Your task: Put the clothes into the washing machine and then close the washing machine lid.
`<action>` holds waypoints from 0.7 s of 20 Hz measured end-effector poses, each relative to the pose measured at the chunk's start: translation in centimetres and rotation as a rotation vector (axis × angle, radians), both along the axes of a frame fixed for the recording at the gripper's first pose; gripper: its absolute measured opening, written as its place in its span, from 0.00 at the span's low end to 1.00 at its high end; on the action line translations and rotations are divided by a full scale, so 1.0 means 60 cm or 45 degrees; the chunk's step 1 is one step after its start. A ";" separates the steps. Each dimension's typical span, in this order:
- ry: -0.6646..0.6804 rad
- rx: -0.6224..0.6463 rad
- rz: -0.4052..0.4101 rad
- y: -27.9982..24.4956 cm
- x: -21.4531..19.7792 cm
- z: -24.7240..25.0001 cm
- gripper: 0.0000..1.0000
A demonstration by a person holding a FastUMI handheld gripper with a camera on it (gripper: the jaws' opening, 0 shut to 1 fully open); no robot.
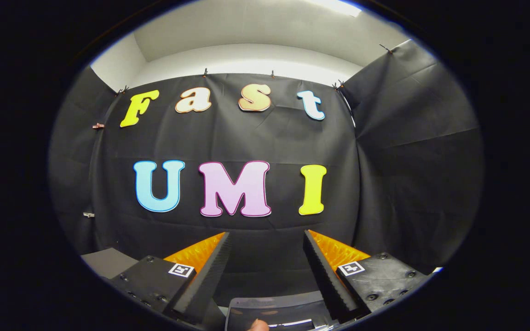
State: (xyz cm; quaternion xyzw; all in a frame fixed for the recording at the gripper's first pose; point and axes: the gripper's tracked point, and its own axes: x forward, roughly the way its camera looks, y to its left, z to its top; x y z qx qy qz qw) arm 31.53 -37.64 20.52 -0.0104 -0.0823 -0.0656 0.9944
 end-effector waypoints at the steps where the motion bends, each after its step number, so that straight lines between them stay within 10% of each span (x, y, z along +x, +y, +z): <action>1: 0.001 -0.002 0.000 -0.002 -0.001 -0.001 0.98; 14: 0.026 -0.001 0.058 0.030 0.007 -0.011 0.98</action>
